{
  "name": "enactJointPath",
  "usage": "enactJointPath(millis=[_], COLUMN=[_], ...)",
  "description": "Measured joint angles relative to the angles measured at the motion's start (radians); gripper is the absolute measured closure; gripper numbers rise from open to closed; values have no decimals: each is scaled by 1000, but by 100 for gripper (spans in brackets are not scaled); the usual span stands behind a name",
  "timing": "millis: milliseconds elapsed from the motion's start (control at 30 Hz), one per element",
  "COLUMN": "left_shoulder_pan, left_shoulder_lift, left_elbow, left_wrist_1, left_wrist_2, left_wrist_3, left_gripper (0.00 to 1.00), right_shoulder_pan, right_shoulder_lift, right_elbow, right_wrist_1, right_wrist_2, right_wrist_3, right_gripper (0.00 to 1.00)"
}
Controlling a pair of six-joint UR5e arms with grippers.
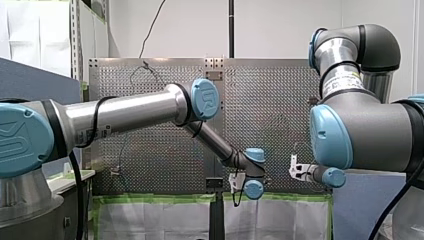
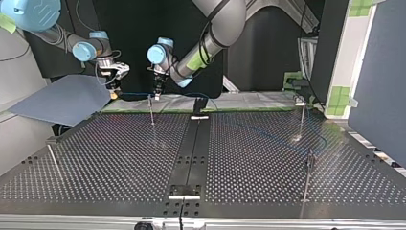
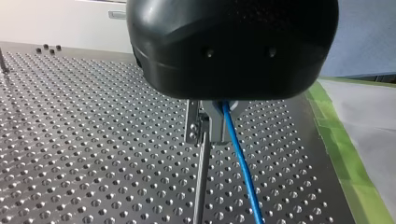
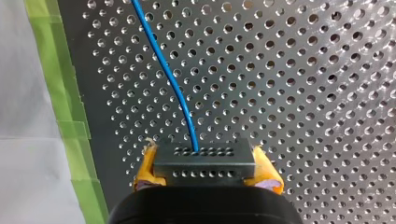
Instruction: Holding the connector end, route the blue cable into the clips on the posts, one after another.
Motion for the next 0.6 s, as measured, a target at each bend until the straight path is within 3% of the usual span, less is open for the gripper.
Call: enactJointPath(millis=[600], left_shoulder_pan=[44], left_shoulder_lift=[-1], left_elbow=[1], left_wrist_1=[3], left_wrist_2=[58], left_wrist_3=[-23], left_gripper=[100], right_shoulder_pan=[12], right_shoulder_lift=[0], right_elbow=[-41], right_wrist_1=[27], right_wrist_2=[5], right_wrist_3=[2], right_gripper=[100])
